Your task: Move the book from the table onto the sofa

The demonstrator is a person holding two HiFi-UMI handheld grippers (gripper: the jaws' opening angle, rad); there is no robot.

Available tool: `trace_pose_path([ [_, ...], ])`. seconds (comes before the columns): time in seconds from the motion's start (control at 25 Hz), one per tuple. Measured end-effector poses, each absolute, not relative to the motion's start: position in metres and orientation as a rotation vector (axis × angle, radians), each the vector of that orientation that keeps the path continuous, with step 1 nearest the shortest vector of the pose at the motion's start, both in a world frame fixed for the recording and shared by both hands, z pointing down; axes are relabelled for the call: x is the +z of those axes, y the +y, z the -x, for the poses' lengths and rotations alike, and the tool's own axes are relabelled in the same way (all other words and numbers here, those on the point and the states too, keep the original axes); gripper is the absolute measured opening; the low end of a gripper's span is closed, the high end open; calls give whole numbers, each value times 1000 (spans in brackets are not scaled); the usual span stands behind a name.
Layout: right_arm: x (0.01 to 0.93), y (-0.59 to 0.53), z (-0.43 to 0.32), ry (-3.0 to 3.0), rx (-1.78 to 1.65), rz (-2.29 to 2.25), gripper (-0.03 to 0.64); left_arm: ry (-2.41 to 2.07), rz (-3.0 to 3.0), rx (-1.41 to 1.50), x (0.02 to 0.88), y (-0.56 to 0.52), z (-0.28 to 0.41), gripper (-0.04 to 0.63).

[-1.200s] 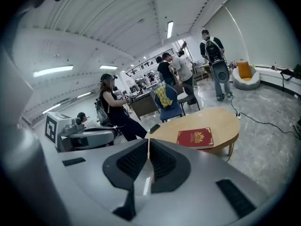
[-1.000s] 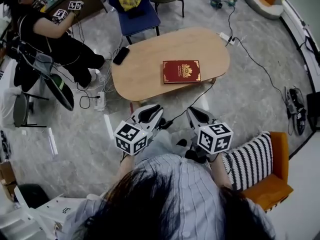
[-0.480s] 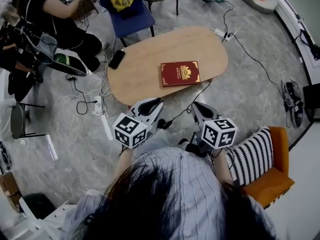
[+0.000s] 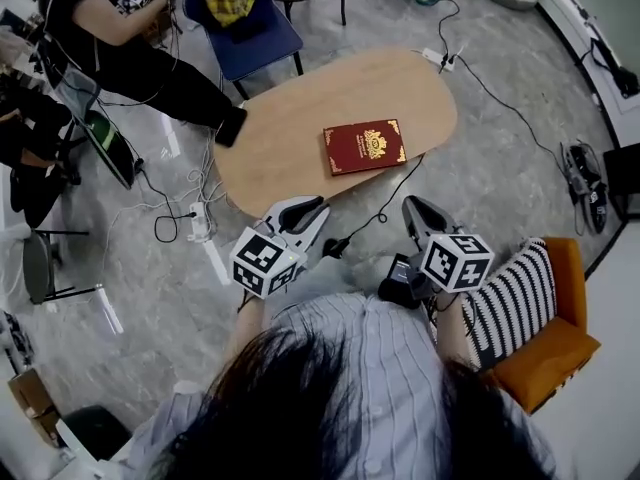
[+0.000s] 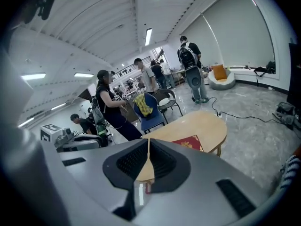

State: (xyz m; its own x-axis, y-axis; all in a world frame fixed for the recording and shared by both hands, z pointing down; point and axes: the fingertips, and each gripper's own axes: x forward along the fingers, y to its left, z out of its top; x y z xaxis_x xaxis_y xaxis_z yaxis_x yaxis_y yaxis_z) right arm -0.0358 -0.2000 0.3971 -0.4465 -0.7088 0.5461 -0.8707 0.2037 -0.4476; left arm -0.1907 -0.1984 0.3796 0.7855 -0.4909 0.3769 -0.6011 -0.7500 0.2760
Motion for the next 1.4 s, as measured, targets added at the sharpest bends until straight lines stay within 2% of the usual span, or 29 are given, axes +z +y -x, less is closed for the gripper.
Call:
trace_pose_path([
  [0.68, 403, -217, 3, -2181, 1022, -1579, 26, -777, -2567, 328, 401, -217, 182, 49],
  [1.4, 523, -323, -67, -2119, 993, -1295, 28, -783, -2241, 517, 542, -300, 156, 57],
])
